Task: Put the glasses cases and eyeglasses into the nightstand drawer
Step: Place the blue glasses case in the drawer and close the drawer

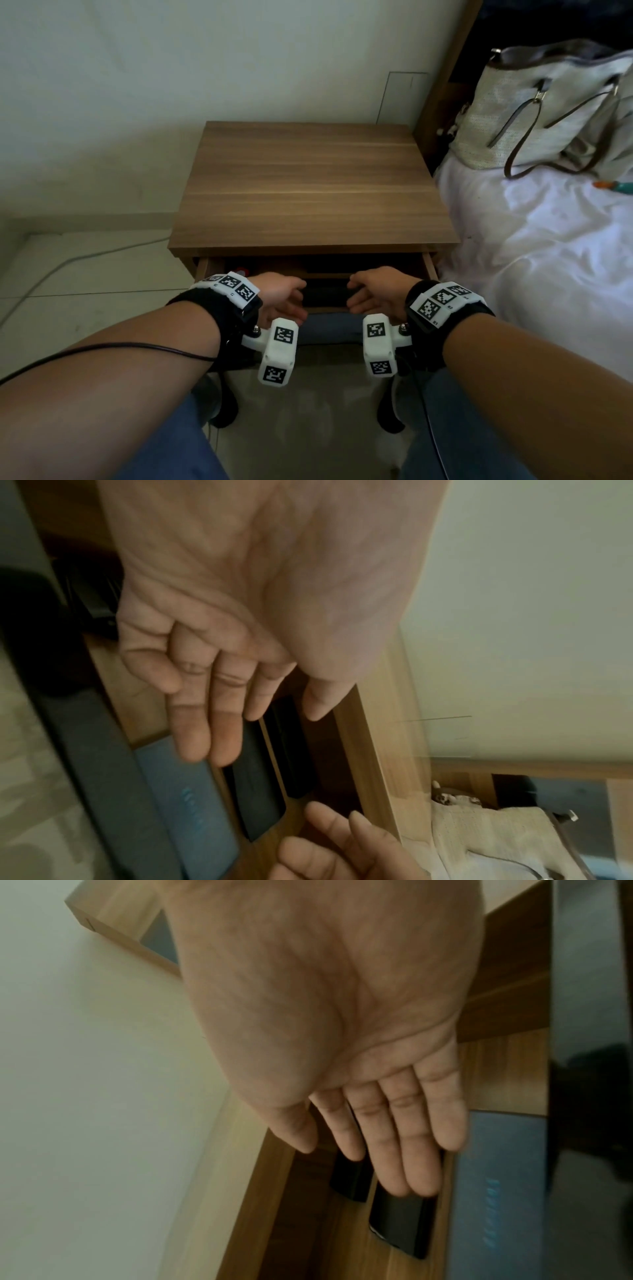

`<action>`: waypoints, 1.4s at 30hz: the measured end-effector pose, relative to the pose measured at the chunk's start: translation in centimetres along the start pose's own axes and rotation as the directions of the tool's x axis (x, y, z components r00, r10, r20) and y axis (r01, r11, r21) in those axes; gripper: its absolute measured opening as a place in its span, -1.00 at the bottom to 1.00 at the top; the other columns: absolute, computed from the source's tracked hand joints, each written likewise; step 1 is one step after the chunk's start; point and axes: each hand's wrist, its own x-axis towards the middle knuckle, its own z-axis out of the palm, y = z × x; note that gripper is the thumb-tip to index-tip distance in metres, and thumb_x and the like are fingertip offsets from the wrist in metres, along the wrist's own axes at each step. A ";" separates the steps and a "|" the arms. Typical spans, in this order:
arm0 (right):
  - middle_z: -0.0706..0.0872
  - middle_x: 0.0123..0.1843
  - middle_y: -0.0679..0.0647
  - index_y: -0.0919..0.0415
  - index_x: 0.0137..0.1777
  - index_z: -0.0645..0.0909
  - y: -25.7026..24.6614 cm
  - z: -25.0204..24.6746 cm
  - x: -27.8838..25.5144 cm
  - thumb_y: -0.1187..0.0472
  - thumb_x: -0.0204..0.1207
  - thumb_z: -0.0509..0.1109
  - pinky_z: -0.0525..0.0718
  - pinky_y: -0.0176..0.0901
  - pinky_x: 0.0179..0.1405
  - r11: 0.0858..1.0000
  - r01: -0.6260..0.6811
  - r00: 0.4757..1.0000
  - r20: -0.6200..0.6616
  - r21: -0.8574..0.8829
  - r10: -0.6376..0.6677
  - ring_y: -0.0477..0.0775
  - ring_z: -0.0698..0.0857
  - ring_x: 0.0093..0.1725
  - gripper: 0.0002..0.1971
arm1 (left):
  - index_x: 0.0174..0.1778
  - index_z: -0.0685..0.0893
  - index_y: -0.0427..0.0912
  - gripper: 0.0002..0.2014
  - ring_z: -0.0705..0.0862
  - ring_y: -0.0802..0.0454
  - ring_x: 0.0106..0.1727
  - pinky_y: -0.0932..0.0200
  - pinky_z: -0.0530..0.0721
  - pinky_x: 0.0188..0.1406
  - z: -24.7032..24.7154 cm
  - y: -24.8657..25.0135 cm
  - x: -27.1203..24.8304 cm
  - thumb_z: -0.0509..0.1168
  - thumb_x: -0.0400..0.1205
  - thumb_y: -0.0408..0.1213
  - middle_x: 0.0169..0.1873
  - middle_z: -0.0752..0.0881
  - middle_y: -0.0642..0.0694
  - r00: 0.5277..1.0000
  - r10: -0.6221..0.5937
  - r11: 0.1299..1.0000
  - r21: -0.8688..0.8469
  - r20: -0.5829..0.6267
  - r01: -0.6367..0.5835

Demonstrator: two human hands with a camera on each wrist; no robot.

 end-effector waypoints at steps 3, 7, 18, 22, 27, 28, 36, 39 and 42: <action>0.72 -0.08 0.26 0.25 0.50 0.37 0.4 0.2 -1.8 0.02 0.72 0.13 0.68 -0.05 -0.26 1.000 -0.026 0.998 0.065 -0.010 0.027 0.17 0.73 -0.13 -0.55 | 0.43 0.45 -0.24 -0.51 0.77 -0.21 0.12 -0.07 0.67 0.13 -0.1 -0.9 -1.6 0.14 0.71 0.03 -0.05 0.80 -0.26 1.000 -0.011 1.000 0.029 0.004 0.011; 0.73 0.21 0.39 0.20 0.47 0.32 1.2 0.6 -3.1 -0.06 0.69 0.14 0.68 0.16 0.12 0.993 -0.097 0.982 0.155 -0.063 0.106 0.35 0.71 0.22 -0.53 | 0.54 0.26 -0.24 -0.39 0.76 -0.27 0.17 -0.18 0.61 0.31 -0.2 -2.2 -2.6 0.13 0.69 0.10 -0.13 0.84 -0.29 0.997 -0.067 0.994 0.090 0.038 0.063; 0.73 0.20 0.42 0.23 0.11 0.47 2.2 1.4 -3.4 -0.11 0.66 0.13 0.61 0.13 0.24 0.988 -0.095 0.979 0.169 -0.123 0.115 0.29 0.71 0.07 -0.63 | 0.56 0.33 -0.22 -0.31 0.62 -0.28 0.37 -0.22 0.41 0.51 -0.4 -3.2 -3.7 0.09 0.66 0.21 0.18 0.76 -0.32 0.997 -0.062 0.979 0.199 0.037 0.054; 0.75 0.15 0.37 0.27 -0.07 0.55 2.3 1.5 -3.2 -0.04 0.68 0.11 0.61 0.12 0.27 0.992 -0.074 0.987 0.134 -0.099 0.087 0.26 0.72 0.05 -0.63 | 0.56 0.35 -0.23 -0.31 0.58 -0.28 0.41 -0.22 0.36 0.54 -0.4 -3.0 -3.7 0.08 0.66 0.22 0.29 0.70 -0.32 0.999 -0.040 0.981 0.193 0.033 0.033; 0.76 0.19 0.36 0.31 -0.18 0.63 2.4 1.7 -3.0 0.10 0.67 0.12 0.53 0.17 0.45 0.998 -0.004 0.997 0.073 -0.056 0.008 0.30 0.68 0.30 -0.64 | 0.50 0.47 -0.24 -0.33 0.46 -0.27 0.53 -0.22 0.18 0.63 -0.6 -2.5 -3.6 0.08 0.66 0.22 0.35 0.67 -0.27 1.000 -0.015 0.982 0.191 0.019 0.011; 0.77 0.19 0.34 0.29 -0.19 0.64 2.3 1.7 -2.9 0.11 0.66 0.13 0.50 0.17 0.47 0.999 0.007 0.999 0.053 -0.050 -0.004 0.28 0.67 0.31 -0.64 | 0.48 0.51 -0.25 -0.35 0.48 -0.25 0.51 -0.16 0.20 0.62 -0.6 -2.4 -3.6 0.09 0.67 0.19 0.33 0.68 -0.26 1.000 0.001 0.982 0.191 -0.001 -0.001; 0.71 0.27 0.22 0.18 -0.07 0.62 1.2 2.5 -2.2 0.07 0.65 0.20 0.43 0.08 0.39 0.998 0.058 0.996 -0.077 0.037 -0.055 0.18 0.58 0.36 -0.77 | 0.41 0.58 -0.19 -0.42 0.44 -0.09 0.52 -0.06 0.26 0.46 -0.6 -1.8 -2.8 0.12 0.67 0.18 0.37 0.65 -0.15 0.986 0.126 0.981 0.163 -0.109 -0.107; 0.60 0.39 0.25 0.22 0.34 0.49 0.4 2.6 -2.3 0.07 0.66 0.22 0.44 0.08 0.43 0.995 0.079 0.993 -0.087 0.066 -0.073 0.19 0.52 0.43 -0.66 | 0.55 0.41 -0.14 -0.35 0.38 -0.11 0.58 -0.17 0.21 0.56 -0.6 -1.4 -2.4 0.16 0.63 0.21 0.43 0.59 -0.16 0.978 0.162 0.984 0.101 -0.131 -0.150; 0.54 0.40 0.28 0.18 0.47 0.32 -0.1 2.8 -1.8 0.05 0.63 0.27 0.44 0.13 0.46 0.985 0.134 0.986 -0.114 0.104 -0.122 0.18 0.53 0.36 -0.53 | 0.48 0.36 -0.03 -0.43 0.51 -0.04 0.41 -0.12 0.34 0.42 -0.6 -0.9 -1.8 0.20 0.63 0.18 0.44 0.53 -0.14 0.957 0.233 0.972 0.057 -0.173 -0.227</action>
